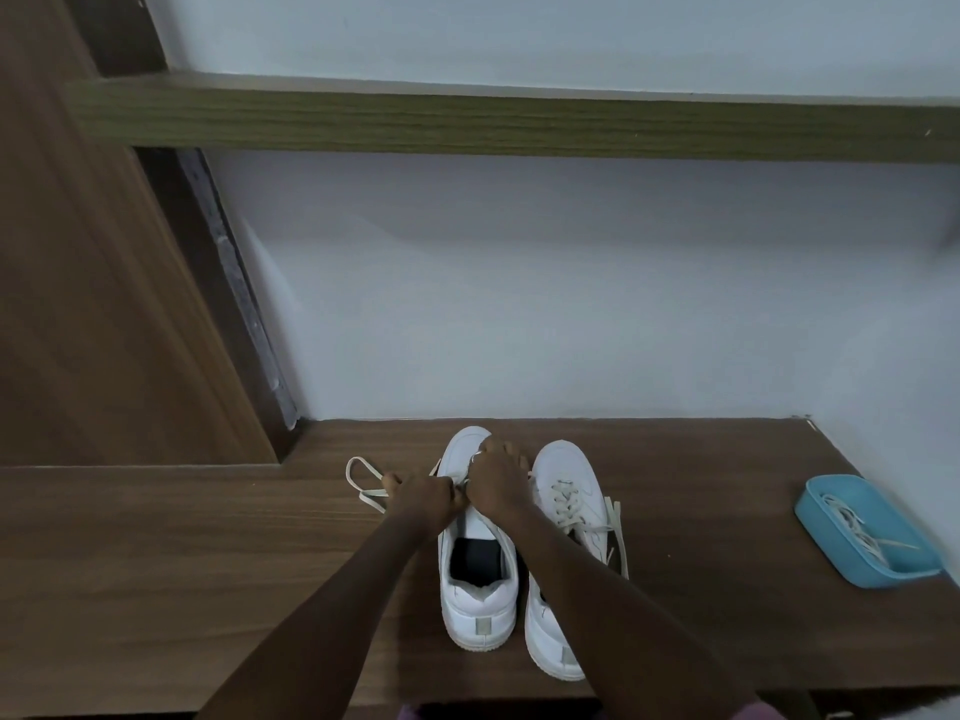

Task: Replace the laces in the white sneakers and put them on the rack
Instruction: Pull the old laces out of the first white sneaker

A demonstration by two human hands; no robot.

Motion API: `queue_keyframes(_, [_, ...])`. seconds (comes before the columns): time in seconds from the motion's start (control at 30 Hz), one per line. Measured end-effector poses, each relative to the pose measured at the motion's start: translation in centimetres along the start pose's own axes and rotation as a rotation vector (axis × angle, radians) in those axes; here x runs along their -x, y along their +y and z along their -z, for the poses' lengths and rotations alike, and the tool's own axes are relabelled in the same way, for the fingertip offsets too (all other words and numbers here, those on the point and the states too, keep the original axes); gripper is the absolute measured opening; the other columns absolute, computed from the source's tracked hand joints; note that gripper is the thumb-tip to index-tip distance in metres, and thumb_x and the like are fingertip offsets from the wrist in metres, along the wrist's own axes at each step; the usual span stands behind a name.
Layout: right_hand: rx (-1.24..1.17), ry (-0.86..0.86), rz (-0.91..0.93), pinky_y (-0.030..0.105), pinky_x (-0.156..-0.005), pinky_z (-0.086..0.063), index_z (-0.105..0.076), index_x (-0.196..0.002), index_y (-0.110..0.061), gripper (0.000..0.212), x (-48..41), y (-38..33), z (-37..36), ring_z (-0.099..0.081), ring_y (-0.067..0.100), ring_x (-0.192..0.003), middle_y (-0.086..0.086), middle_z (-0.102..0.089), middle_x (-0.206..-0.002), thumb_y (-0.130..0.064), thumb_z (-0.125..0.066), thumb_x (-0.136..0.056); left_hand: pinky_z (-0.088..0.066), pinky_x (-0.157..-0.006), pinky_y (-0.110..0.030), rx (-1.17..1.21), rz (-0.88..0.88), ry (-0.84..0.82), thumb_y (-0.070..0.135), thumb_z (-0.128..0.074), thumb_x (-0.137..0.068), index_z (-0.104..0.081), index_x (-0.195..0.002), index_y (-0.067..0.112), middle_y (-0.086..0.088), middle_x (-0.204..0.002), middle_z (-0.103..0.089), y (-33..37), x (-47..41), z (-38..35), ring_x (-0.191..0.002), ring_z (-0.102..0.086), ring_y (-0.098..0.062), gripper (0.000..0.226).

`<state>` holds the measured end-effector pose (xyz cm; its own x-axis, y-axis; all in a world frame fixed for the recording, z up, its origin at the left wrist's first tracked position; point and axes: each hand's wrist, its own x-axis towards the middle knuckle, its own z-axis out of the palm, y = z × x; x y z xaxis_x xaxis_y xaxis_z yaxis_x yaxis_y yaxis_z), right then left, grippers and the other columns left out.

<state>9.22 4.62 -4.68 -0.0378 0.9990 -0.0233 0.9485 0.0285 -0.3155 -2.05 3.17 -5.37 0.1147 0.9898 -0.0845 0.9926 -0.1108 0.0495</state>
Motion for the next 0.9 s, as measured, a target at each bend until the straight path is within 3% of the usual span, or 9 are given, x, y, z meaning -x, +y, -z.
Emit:
queue_keyframes(0.1, [-0.164, 0.057, -0.163, 0.032, -0.095, -0.039, -0.063, -0.112, -0.004, 0.03, 0.1, 1.1, 0.9, -0.048, 0.027, -0.117, 0.011, -0.054, -0.124, -0.008, -0.039, -0.094, -0.021, -0.076, -0.038, -0.012, -0.006, 0.005, 0.038, -0.027, -0.098, -0.064, -0.09, 0.013, -0.004, -0.098, -0.067, -0.1, -0.1, -0.2, -0.102, -0.054, -0.023, 0.046])
queue_keyframes(0.3, [-0.425, 0.345, -0.518, 0.03, -0.086, -0.035, -0.059, -0.106, 0.008, 0.025, 0.0, 3.5, 2.1, -0.048, 0.032, -0.114, 0.019, -0.058, -0.112, -0.002, -0.04, -0.093, -0.022, -0.076, -0.038, -0.04, -0.023, -0.013, 0.042, -0.026, -0.098, -0.063, -0.092, 0.015, 0.001, -0.086, -0.059, -0.2, -0.3, -0.4, -0.101, -0.054, -0.024, 0.047])
queue_keyframes(0.4, [-0.335, 0.429, -0.413, 0.031, -0.093, -0.037, -0.064, -0.103, 0.004, 0.023, -0.2, 3.3, 1.6, -0.047, 0.029, -0.115, 0.016, -0.056, -0.117, -0.005, -0.045, -0.092, -0.021, -0.076, -0.038, -0.038, -0.018, -0.003, 0.042, -0.026, -0.098, -0.064, -0.092, 0.015, -0.002, -0.097, -0.067, -0.2, -0.5, -0.6, -0.101, -0.055, -0.025, 0.047])
queue_keyframes(0.5, [-0.139, 0.18, -0.037, 0.031, -0.101, -0.031, -0.067, -0.11, -0.009, 0.025, -0.4, 2.3, 0.8, -0.042, 0.025, -0.121, 0.006, -0.05, -0.127, -0.018, -0.055, -0.089, -0.02, -0.076, -0.038, -0.017, -0.018, 0.008, 0.041, -0.026, -0.098, -0.064, -0.092, 0.013, -0.002, -0.093, -0.065, -0.1, -0.4, -0.7, -0.102, -0.055, -0.024, 0.048])
queue_keyframes(0.57, [-0.018, 0.032, 0.076, 0.037, -0.111, -0.019, -0.067, -0.113, -0.017, 0.029, -0.3, 1.3, 0.0, -0.032, 0.024, -0.13, -0.002, -0.041, -0.139, -0.02, -0.057, -0.086, -0.02, -0.076, -0.038, -0.008, -0.014, 0.02, 0.04, -0.027, -0.098, -0.065, -0.09, 0.013, -0.002, -0.089, -0.064, -0.1, -0.3, -0.7, -0.1, -0.055, -0.023, 0.047])
queue_keyframes(0.63, [0.035, -0.018, 0.036, 0.046, -0.114, -0.014, -0.065, -0.115, -0.016, 0.031, -0.1, 0.4, -0.5, -0.026, 0.025, -0.134, -0.004, -0.037, -0.143, -0.02, -0.052, -0.088, -0.02, -0.076, -0.037, 0.006, -0.013, 0.025, 0.036, -0.028, -0.097, -0.065, -0.088, 0.013, -0.001, -0.088, -0.065, -0.1, -0.2, -0.6, -0.099, -0.056, -0.022, 0.044])
queue_keyframes(0.73, [0.038, 0.025, -0.011, 0.048, -0.111, -0.018, -0.058, -0.121, -0.014, 0.031, -0.1, -0.1, -0.6, -0.029, 0.024, -0.132, -0.004, -0.042, -0.137, -0.018, -0.047, -0.092, -0.02, -0.076, -0.037, 0.01, -0.011, 0.023, 0.035, -0.029, -0.097, -0.064, -0.087, 0.013, -0.002, -0.094, -0.068, -0.2, -0.2, -0.5, -0.099, -0.056, -0.022, 0.043])
queue_keyframes(0.8, [-0.074, 0.067, -0.06, 0.045, -0.108, -0.019, -0.058, -0.118, -0.017, 0.03, -0.1, 0.4, -0.4, -0.031, 0.02, -0.13, -0.007, -0.046, -0.13, -0.018, -0.048, -0.09, -0.021, -0.077, -0.037, 0.005, -0.004, 0.018, 0.036, -0.028, -0.097, -0.064, -0.088, 0.013, -0.003, -0.097, -0.068, -0.3, -0.1, -0.5, -0.101, -0.055, -0.022, 0.044])
queue_keyframes(0.9, [-0.237, 0.12, -0.286, 0.044, -0.104, -0.026, -0.063, -0.115, -0.019, 0.029, 0.0, 1.7, 0.5, -0.035, 0.022, -0.128, -0.004, -0.05, -0.127, -0.019, -0.049, -0.09, -0.023, -0.078, -0.038, -0.015, -0.012, -0.001, 0.038, -0.027, -0.098, -0.063, -0.092, 0.012, -0.004, -0.1, -0.067, -0.3, 0.0, -0.5, -0.105, -0.052, -0.023, 0.045])
